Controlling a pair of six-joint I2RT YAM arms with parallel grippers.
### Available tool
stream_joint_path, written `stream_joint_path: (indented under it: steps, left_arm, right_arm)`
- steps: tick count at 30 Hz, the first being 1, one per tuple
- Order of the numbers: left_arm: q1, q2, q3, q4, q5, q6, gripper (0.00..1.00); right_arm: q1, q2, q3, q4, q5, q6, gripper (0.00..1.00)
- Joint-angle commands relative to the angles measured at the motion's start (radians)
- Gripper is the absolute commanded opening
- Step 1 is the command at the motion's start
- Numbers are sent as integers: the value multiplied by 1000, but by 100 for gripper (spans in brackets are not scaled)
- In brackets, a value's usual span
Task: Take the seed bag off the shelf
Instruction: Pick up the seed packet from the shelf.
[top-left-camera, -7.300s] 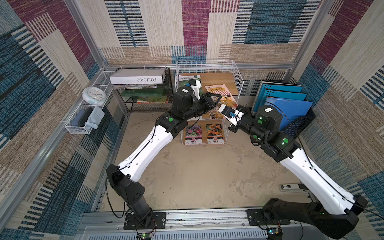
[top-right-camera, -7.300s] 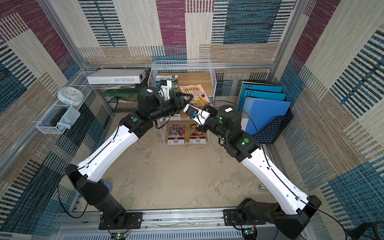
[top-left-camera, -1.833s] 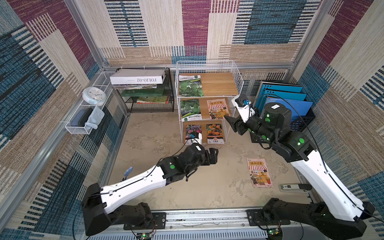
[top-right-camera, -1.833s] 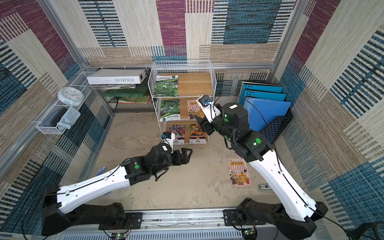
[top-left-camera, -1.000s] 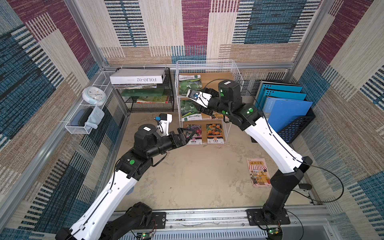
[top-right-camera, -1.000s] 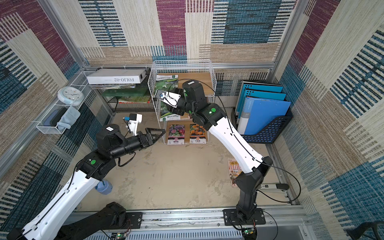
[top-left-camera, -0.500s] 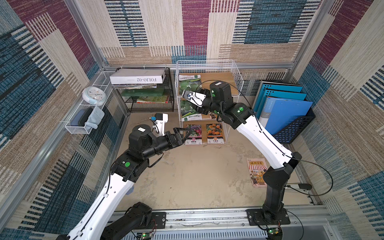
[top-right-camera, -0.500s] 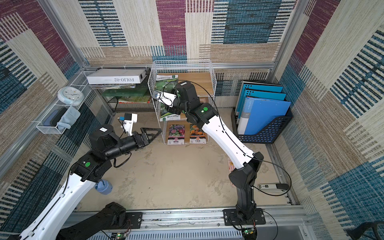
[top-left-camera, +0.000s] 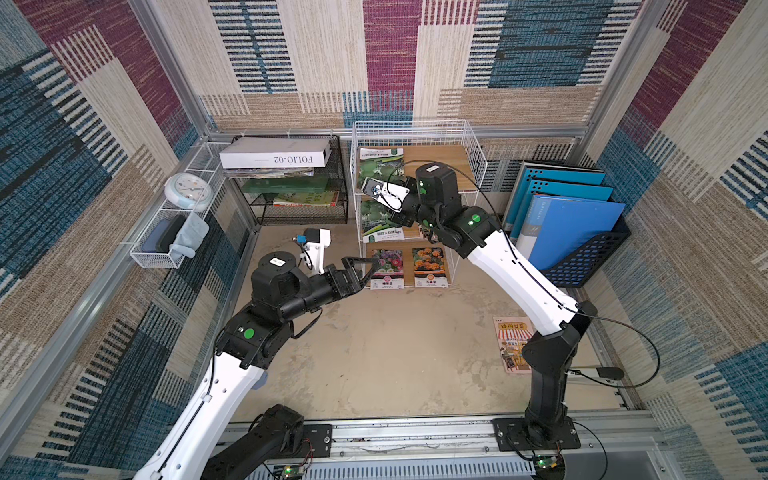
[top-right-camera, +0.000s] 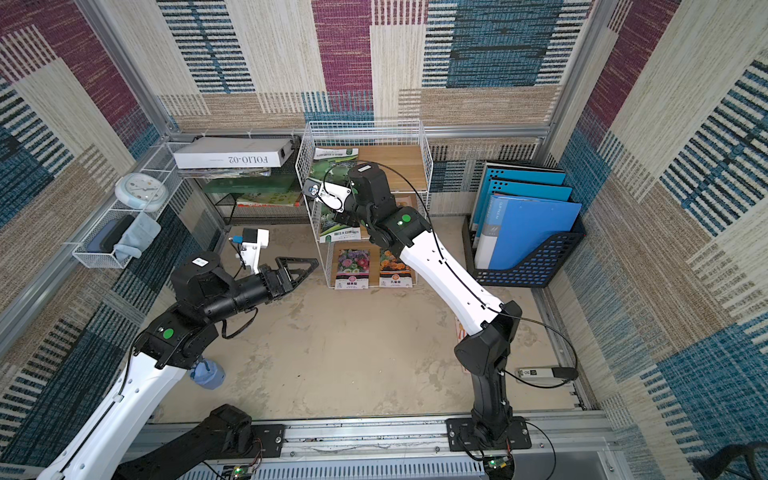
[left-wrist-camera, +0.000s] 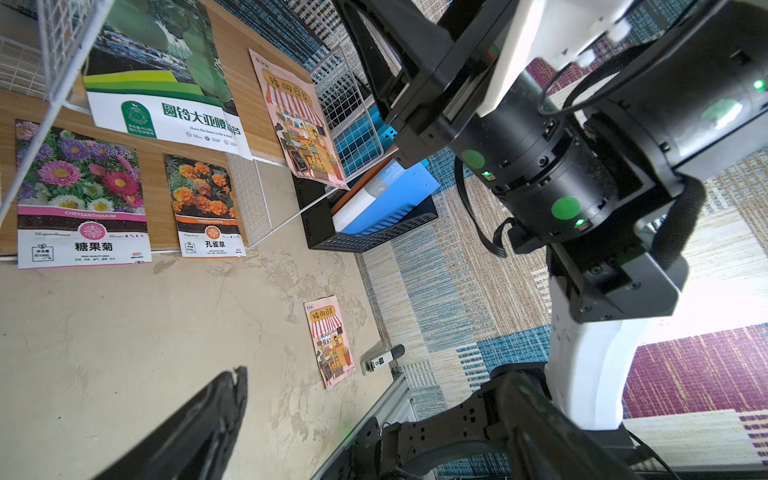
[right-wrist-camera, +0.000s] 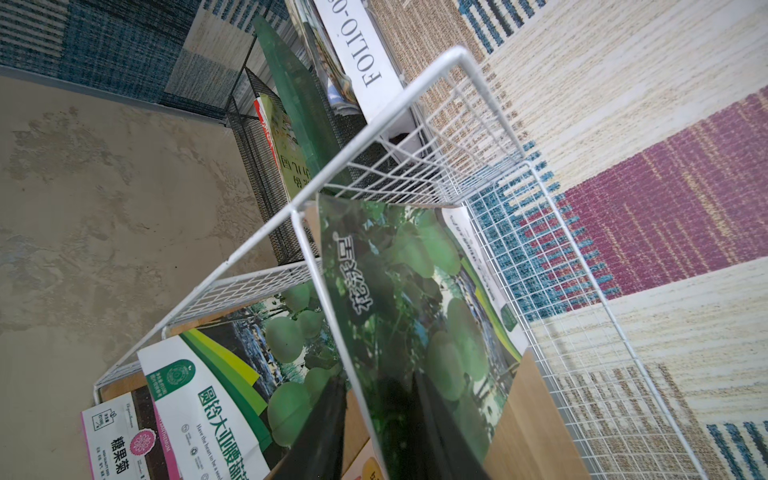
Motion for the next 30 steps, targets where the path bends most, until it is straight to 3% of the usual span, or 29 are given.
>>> stream_joint_path:
  steps: [1, 3, 6, 7, 18, 30]
  left_arm:
    - [2, -2, 2, 7, 9, 13, 99]
    - [2, -3, 0, 11, 12, 8, 100]
    - [2, -6, 0, 16, 14, 3, 99]
    - [2, -9, 3, 16, 13, 1, 99]
    - [2, -10, 45, 9, 10, 0, 99]
    - [40, 145, 254, 48, 29, -38, 99]
  right_arm:
    - [1, 3, 2, 12, 11, 8, 27]
    - [2, 2, -2, 11, 14, 8, 23]
    - [2, -9, -14, 18, 20, 8, 3]
    - [2, -15, -26, 25, 22, 9, 0]
    - [12, -93, -115, 48, 8, 14, 0]
    - [25, -334, -428, 149, -15, -27, 0]
